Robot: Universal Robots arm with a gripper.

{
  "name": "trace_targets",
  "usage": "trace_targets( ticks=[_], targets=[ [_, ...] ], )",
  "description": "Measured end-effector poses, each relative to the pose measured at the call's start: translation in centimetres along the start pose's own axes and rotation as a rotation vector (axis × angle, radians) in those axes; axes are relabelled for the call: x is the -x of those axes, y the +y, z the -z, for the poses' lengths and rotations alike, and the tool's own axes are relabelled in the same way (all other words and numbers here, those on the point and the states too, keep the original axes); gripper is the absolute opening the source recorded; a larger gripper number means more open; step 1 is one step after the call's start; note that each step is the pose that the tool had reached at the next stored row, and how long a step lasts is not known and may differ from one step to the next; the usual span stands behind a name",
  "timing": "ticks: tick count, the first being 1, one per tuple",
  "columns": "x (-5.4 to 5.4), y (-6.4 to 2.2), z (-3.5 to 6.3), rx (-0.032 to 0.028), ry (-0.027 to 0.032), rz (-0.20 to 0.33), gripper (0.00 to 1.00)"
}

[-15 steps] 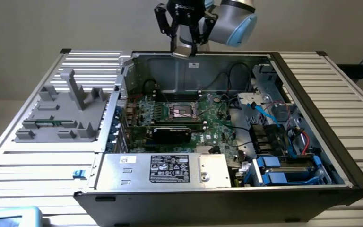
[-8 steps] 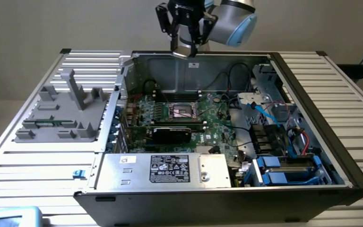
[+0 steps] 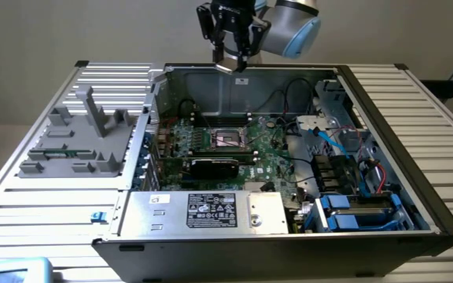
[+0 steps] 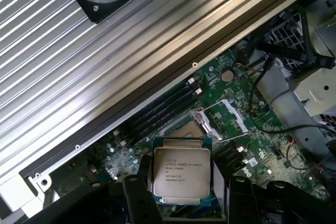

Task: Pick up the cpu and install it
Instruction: 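Place the cpu into insertion slot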

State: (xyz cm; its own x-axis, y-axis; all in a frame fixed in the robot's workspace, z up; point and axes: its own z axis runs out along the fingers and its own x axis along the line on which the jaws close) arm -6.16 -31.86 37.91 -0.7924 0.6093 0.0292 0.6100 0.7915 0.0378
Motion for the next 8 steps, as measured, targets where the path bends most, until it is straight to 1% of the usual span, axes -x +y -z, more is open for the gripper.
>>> trace_targets(
  ticks=[8],
  targets=[
    [0.0, 0.0, -0.12, 0.0037, -0.005, -0.131, 0.55]
  ],
)
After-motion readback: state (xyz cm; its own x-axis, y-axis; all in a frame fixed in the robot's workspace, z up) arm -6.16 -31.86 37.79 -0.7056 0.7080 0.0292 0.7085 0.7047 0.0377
